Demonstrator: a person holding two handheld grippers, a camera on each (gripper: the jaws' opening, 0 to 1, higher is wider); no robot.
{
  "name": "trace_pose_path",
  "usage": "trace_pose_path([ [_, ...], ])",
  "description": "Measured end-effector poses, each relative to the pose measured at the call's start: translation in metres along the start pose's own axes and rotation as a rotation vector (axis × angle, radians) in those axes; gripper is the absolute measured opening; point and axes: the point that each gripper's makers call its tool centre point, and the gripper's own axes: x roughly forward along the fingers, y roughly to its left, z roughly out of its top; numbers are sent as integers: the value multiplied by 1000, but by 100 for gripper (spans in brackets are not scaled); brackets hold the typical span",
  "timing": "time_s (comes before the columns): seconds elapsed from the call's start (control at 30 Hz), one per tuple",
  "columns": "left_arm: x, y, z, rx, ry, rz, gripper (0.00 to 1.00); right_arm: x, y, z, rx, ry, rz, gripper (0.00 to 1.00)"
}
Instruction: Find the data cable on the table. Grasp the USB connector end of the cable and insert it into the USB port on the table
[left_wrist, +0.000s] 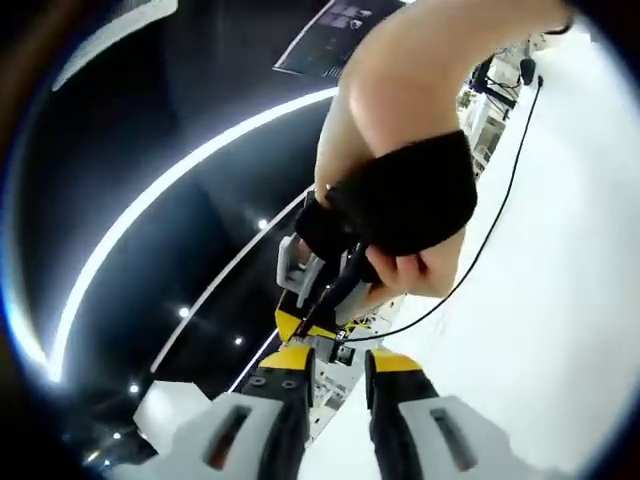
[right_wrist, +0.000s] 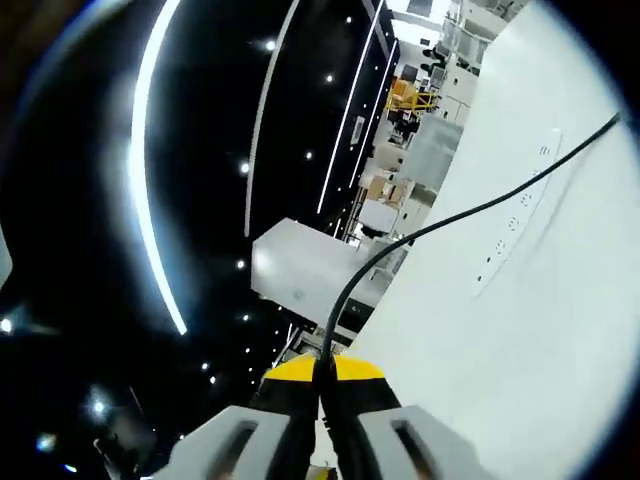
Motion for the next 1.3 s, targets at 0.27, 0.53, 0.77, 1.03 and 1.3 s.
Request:
trace_pose_path([
  [0.27,-1,0,5,84,-7,8,14,-2,-5,-3,100,-3,14,5],
  [0.53,-1,1,7,161,-21,10,12,-2,-7,-2,163,-11,23,5],
  [0.77,-4,2,9,196,-34,3,10,-2,-11,-3,240,-24,33,5],
  [1.03,-9,2,14,199,-57,-20,7,-5,-19,-5,363,-30,60,5],
  [1.3,-10,10,20,102,-83,-33,6,-6,-23,-10,472,-27,132,7],
])
